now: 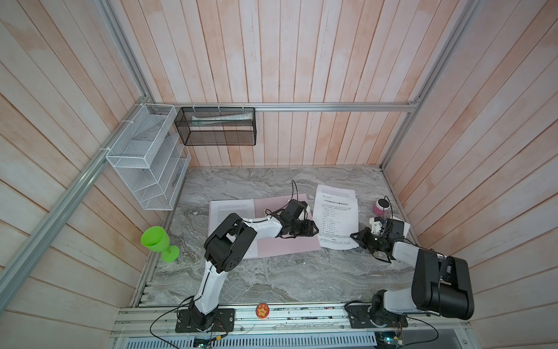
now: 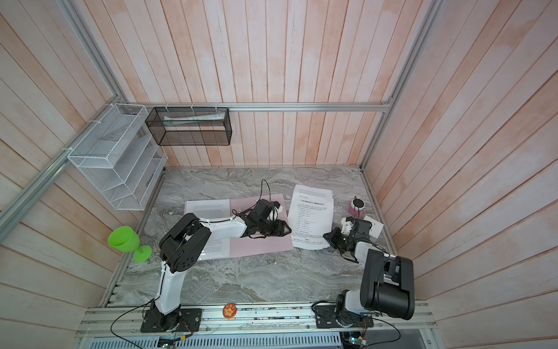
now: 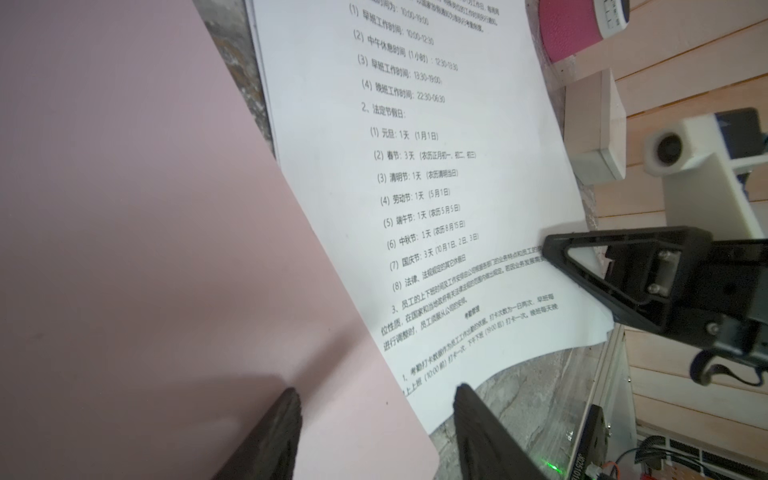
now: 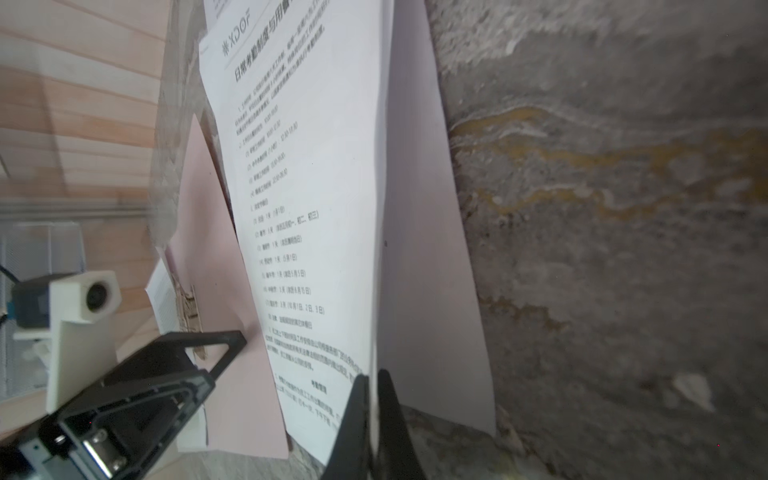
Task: Put the files into the folder
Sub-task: 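Pinch the edge of the XDOF white sheet with the right gripper, then lift the held sheet and carry it over the pink folder with the right gripper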
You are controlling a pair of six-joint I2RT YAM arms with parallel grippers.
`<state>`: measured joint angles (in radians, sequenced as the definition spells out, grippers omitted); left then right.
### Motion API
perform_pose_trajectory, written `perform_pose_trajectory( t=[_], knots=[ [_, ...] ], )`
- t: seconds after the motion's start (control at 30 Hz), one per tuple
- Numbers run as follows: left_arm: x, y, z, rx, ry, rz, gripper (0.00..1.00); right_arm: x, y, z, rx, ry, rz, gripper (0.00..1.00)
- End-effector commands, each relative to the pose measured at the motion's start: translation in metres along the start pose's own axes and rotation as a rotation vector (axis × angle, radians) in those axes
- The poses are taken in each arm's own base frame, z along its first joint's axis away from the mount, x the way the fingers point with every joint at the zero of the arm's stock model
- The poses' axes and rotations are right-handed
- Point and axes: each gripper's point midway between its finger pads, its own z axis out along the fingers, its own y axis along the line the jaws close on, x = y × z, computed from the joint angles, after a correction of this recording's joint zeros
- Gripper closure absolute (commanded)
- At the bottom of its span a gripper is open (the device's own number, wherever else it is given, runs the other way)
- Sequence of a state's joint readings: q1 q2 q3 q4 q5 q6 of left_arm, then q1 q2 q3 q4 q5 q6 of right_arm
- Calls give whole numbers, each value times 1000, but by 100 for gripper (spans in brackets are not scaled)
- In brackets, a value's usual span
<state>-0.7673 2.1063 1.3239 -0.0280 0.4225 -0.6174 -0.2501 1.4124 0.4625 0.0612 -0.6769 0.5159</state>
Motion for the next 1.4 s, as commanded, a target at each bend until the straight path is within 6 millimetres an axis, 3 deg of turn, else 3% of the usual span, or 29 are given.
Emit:
perform_pose_trajectory(
  t=[0.0, 0.13, 0.4, 0.5, 0.8, 0.97, 1.1, 1.37],
  knots=[
    [13, 19, 5, -41, 37, -28, 39, -4, 6, -1, -35, -9, -7, 100],
    [0, 16, -7, -37, 10, -17, 39, -7, 18, -4, -109, -19, 5, 100],
    [-55, -7, -68, 8, -109, 22, 39, -32, 83, -35, -383, -115, -13, 100],
    [-66, -16, -92, 8, -150, 43, 39, -47, 105, -52, -429, -167, -33, 100],
    [-65, -17, -138, -5, -208, 38, 39, -96, 177, -113, -505, -351, -149, 100],
    [-53, -8, -164, 18, -249, -6, 39, -106, 217, -134, -586, -377, -194, 100],
    [-39, 0, -192, -9, -295, -31, 39, -93, 267, -125, -652, -325, -282, 100],
    [-12, 23, -258, -50, -434, -113, 33, -38, 356, -73, -770, -144, -374, 100]
  ],
)
